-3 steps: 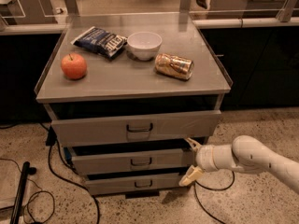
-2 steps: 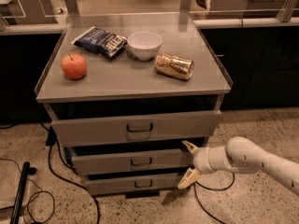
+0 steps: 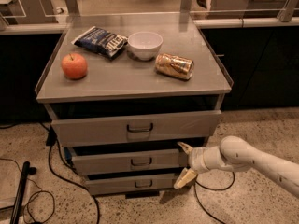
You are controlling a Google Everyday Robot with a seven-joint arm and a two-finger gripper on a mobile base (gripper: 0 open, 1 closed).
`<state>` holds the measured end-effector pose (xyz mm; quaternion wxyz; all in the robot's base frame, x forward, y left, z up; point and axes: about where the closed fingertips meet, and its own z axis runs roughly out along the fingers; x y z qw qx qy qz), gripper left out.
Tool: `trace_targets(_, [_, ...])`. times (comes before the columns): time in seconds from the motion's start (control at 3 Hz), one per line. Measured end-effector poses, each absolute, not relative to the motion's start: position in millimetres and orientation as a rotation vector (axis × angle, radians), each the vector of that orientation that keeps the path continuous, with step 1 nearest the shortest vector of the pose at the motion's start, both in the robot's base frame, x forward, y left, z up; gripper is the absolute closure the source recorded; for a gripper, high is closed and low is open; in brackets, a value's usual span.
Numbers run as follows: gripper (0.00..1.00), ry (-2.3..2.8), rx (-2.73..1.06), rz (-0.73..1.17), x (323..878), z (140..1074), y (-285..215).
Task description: Open middle drawer
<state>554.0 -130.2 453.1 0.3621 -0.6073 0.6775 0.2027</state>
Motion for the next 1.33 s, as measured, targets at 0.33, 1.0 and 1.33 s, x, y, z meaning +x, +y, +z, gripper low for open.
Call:
trace_targets(0.33, [0.00, 1.764, -1.566, 0.560, 562.9, 426.9, -123.1])
trace_targets(1.0, [0.18, 1.777, -1.563, 0.572, 571.8, 411.8, -118.1])
trace_targets(1.33, [0.41, 1.777, -1.563, 0.572, 571.8, 411.8, -118.1])
